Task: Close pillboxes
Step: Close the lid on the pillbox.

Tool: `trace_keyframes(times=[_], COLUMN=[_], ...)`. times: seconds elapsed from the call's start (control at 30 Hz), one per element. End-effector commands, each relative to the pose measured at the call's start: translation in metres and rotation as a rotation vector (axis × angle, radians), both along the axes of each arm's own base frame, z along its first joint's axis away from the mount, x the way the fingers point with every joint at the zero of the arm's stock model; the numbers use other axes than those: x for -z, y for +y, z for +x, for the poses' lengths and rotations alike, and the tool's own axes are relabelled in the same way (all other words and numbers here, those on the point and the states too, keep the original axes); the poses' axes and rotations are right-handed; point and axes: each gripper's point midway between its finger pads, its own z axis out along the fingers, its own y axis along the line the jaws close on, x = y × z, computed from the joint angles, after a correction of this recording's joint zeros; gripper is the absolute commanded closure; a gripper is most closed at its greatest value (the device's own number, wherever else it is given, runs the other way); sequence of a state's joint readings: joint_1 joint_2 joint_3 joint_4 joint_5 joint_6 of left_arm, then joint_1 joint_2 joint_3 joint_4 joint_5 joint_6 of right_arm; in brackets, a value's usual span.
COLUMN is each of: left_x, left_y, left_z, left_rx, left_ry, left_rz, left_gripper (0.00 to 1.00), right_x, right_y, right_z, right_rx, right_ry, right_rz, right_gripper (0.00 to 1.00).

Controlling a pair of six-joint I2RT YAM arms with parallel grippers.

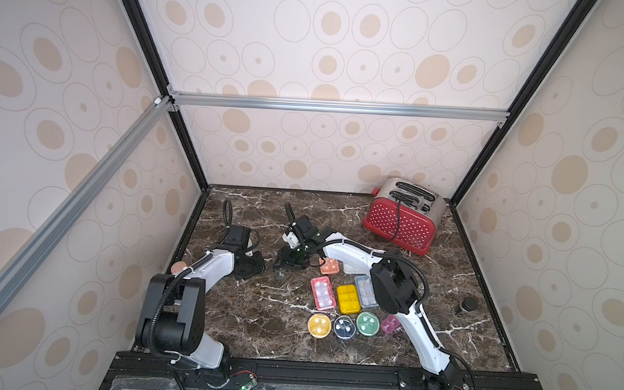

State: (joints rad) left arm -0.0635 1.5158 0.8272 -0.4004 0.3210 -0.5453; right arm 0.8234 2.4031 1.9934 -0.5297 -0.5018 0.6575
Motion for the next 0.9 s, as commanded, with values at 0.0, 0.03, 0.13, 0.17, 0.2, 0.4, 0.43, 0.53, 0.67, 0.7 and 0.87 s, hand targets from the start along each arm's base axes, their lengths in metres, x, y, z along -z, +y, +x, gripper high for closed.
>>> trace_keyframes(times=[0.0, 0.03, 0.13, 0.17, 0.2, 0.4, 0.43, 0.53, 0.67, 0.7, 0.87], left_x=[-0.003, -0.003, -0.002, -0.001, -0.001, 0.004, 0.005, 0.01, 0.013, 0.013, 0.015], left_y=[-0.006, -0.008, -0.011, -0.012, -0.014, -0.022, -0.024, -0.026, -0.026, -0.027, -0.027], left_z=[0.008, 0.009, 0.013, 0.014, 0.014, 0.02, 0.021, 0.022, 0.023, 0.023, 0.024], left_rx=[0.014, 0.014, 0.017, 0.018, 0.02, 0.017, 0.017, 0.012, 0.01, 0.011, 0.011], left_ry=[-0.027, -0.028, -0.032, -0.031, -0.031, -0.035, -0.035, -0.032, -0.028, -0.026, -0.022], left_rz=[-0.037, -0.048, -0.072, -0.077, -0.086, -0.139, -0.151, -0.171, -0.172, -0.173, -0.176], left_gripper=[0.65, 0.65, 0.65, 0.65, 0.65, 0.65, 0.65, 0.66, 0.66, 0.66, 0.66], right_x=[0.008, 0.009, 0.012, 0.012, 0.013, 0.016, 0.017, 0.019, 0.02, 0.021, 0.022], right_y=[0.002, 0.002, 0.002, 0.002, 0.002, 0.002, 0.002, 0.001, 0.002, 0.002, 0.003], right_z=[-0.001, -0.001, -0.001, -0.001, -0.001, -0.002, -0.002, -0.003, -0.002, -0.002, -0.002], right_rx=[-0.005, -0.005, -0.007, -0.008, -0.007, -0.008, -0.008, -0.008, -0.01, -0.009, -0.011], right_ry=[0.01, 0.012, 0.015, 0.017, 0.018, 0.021, 0.024, 0.029, 0.028, 0.028, 0.029], right_rz=[-0.003, -0.007, -0.011, -0.011, -0.013, -0.015, -0.015, -0.019, -0.015, -0.015, -0.011], right_gripper=[0.45, 0.46, 0.51, 0.53, 0.54, 0.57, 0.58, 0.6, 0.64, 0.65, 0.67])
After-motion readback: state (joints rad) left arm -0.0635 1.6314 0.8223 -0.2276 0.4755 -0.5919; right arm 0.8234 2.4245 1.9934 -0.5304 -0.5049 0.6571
